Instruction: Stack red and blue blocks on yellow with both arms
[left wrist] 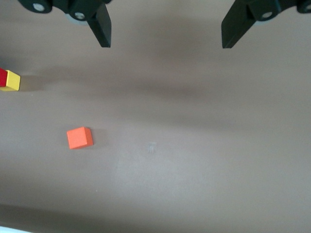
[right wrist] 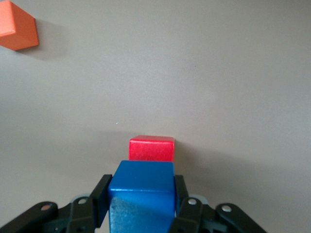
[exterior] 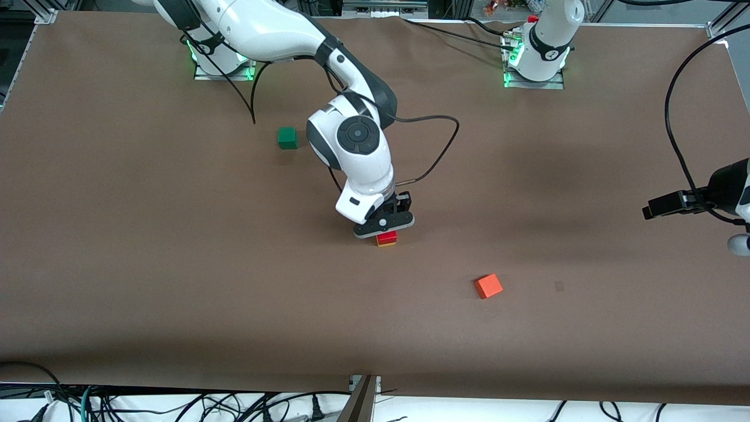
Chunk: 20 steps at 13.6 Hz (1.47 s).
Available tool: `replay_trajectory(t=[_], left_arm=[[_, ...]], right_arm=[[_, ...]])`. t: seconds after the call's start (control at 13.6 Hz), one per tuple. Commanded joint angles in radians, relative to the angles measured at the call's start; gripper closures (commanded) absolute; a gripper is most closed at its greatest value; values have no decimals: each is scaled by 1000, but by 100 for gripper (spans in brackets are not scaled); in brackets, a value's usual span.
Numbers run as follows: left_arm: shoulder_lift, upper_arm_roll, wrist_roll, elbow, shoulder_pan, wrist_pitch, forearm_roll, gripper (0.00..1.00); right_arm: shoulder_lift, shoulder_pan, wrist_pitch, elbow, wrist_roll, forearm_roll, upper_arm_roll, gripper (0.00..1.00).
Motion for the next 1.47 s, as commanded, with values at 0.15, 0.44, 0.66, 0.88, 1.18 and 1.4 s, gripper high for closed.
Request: replay_trajectory(t=[0.15, 0.44, 0.66, 0.88, 1.18, 1.4], left_arm=[[-226, -14, 4, -290, -12, 84, 65, 0], [-301, -49, -4, -412, 8, 95, 68, 0], [-315, -60, 1, -433, 6, 108, 112, 0], [-293, -58, 7, -414, 6, 100, 114, 0], [-281, -58, 8, -401, 8, 100, 112, 0], [-278, -57, 7, -392, 8, 101, 103, 0]], right_arm=[[35, -3, -7, 62, 3, -12, 2, 69], [35, -3, -8, 62, 2, -14, 1, 68], [37, -3, -10, 61, 3, -15, 2, 63], [38, -3, -10, 61, 2, -17, 1, 60], [43, -3, 3, 61, 3, -17, 1, 48], [54, -3, 13, 61, 3, -17, -10, 41]])
